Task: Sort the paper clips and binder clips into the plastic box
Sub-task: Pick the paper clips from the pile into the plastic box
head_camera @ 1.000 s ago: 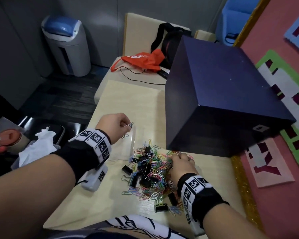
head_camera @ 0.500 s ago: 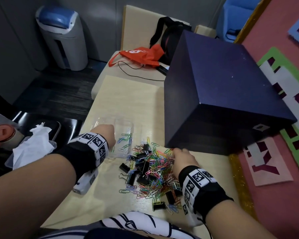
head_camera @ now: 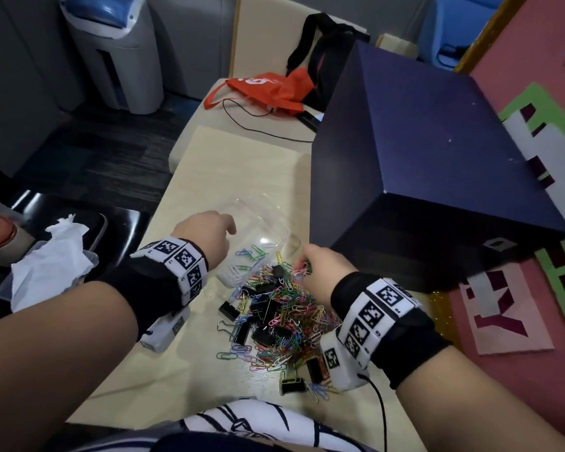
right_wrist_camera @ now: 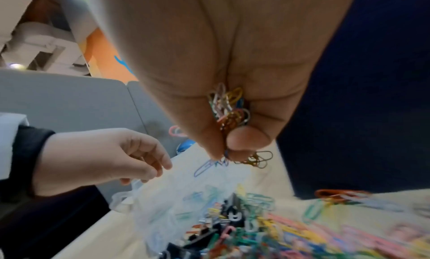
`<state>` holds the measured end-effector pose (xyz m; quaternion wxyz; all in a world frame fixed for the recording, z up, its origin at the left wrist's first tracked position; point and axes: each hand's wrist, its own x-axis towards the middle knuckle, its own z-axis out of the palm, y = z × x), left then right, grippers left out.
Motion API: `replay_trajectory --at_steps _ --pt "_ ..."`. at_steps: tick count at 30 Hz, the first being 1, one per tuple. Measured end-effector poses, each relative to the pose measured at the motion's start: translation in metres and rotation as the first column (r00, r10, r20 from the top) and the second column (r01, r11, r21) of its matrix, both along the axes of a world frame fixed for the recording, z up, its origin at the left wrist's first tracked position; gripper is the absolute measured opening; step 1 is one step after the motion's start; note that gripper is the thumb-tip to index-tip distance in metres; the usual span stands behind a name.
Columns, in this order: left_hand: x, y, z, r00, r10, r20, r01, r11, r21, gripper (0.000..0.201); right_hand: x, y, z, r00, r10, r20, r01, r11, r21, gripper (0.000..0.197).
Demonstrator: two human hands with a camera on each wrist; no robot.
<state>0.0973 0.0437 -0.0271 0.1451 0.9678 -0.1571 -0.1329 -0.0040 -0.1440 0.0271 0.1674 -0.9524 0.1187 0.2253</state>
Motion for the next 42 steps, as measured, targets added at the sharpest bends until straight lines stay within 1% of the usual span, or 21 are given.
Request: replay_trajectory --at_steps 2,4,7,8,11,13,14,16,18,21,23,24,27,30,32,34,35,36,38,40,42 --pt "-0.003 0.005 0.001 1.0 0.012 0.005 -0.012 1.0 -0.001 0.028 0.013 0.013 0.003 0.999 0.032 0.039 -0.034 0.998 0.054 0.022" --pt "-0.006 0.011 0.001 0.999 0.017 -0.03 -0.017 1.0 -0.013 0.026 0.026 0.026 0.004 0.996 0.057 0.075 -0.064 0.994 0.089 0.024" --pt "-0.01 0.015 0.004 0.996 0.011 -0.094 -0.011 1.0 -0.001 0.022 0.042 0.041 -0.001 0.99 0.06 0.129 -0.072 0.993 0.097 0.026" --pt "-0.011 0.015 0.005 0.995 0.015 -0.102 -0.015 1.0 -0.001 0.021 0.046 0.044 -0.003 0.99 0.054 0.132 -0.067 0.993 0.099 0.028" --pt "-0.016 0.013 0.01 0.995 0.011 -0.099 -0.012 1.0 -0.012 0.019 0.048 0.042 -0.008 0.993 0.071 0.097 -0.077 0.995 0.068 0.047" --pt "-0.02 0.009 0.014 0.996 -0.016 -0.093 0.014 1.0 -0.015 0.02 0.042 0.034 -0.009 0.993 0.077 0.086 -0.08 0.996 0.039 0.046" --pt "-0.022 0.006 0.016 0.996 -0.035 -0.085 0.034 0.999 -0.014 0.022 0.036 0.029 -0.011 0.994 0.086 0.069 -0.087 0.996 0.013 0.043" --pt "-0.027 -0.001 0.02 0.993 -0.094 -0.071 0.094 0.996 -0.007 0.024 0.024 0.019 -0.016 0.992 0.124 -0.019 -0.125 0.989 -0.073 0.039" --pt "-0.035 -0.013 0.021 0.98 -0.184 -0.077 0.185 0.983 0.005 0.024 0.01 0.011 -0.024 0.984 0.143 -0.107 -0.157 0.978 -0.134 0.051" --pt "-0.05 -0.033 0.02 0.939 -0.339 -0.064 0.341 0.94 0.018 0.024 -0.005 0.0 -0.041 0.966 0.217 -0.142 -0.225 0.973 -0.048 0.071" --pt "-0.057 -0.044 0.018 0.902 -0.425 -0.072 0.429 0.902 0.053 0.023 -0.015 -0.007 -0.05 0.954 0.262 -0.145 -0.268 0.963 -0.018 0.077" --pt "-0.059 -0.049 0.017 0.892 -0.444 -0.084 0.45 0.89 0.07 0.024 -0.02 -0.011 -0.053 0.956 0.258 -0.141 -0.264 0.964 -0.023 0.077" --pt "-0.065 -0.059 0.012 0.86 -0.503 -0.088 0.509 0.857 0.081 0.026 -0.037 -0.024 -0.059 0.965 0.222 -0.142 -0.23 0.972 -0.044 0.069" --pt "-0.073 -0.071 0.004 0.801 -0.59 -0.104 0.598 0.795 0.096 0.031 -0.051 -0.038 -0.059 0.982 0.136 -0.127 -0.14 0.99 -0.018 0.056" --pt "-0.078 -0.08 0.0 0.767 -0.635 -0.09 0.642 0.757 0.122 0.036 -0.058 -0.049 -0.056 0.998 0.022 -0.066 -0.025 0.999 -0.039 0.046" --pt "-0.082 -0.089 -0.005 0.732 -0.677 -0.074 0.679 0.716 0.164 0.045 -0.065 -0.059 -0.052 0.992 -0.126 -0.025 0.122 0.987 -0.106 0.04" --pt "-0.084 -0.093 -0.007 0.715 -0.695 -0.08 0.696 0.693 0.188 0.05 -0.068 -0.064 -0.05 0.98 -0.197 -0.04 0.19 0.971 -0.146 0.043" --pt "-0.086 -0.096 -0.008 0.704 -0.704 -0.096 0.705 0.676 0.216 0.055 -0.072 -0.067 -0.049 0.962 -0.26 -0.081 0.242 0.953 -0.18 0.052" --pt "-0.089 -0.101 -0.01 0.708 -0.697 -0.117 0.699 0.668 0.255 0.056 -0.079 -0.068 -0.05 0.925 -0.33 -0.19 0.293 0.935 -0.199 0.079" --pt "-0.09 -0.106 -0.01 0.73 -0.672 -0.127 0.678 0.687 0.26 0.051 -0.083 -0.062 -0.053 0.912 -0.337 -0.236 0.306 0.939 -0.158 0.098" --pt "-0.088 -0.109 -0.009 0.746 -0.649 -0.146 0.663 0.706 0.25 0.044 -0.081 -0.056 -0.056 0.934 -0.295 -0.199 0.279 0.954 -0.107 0.101"
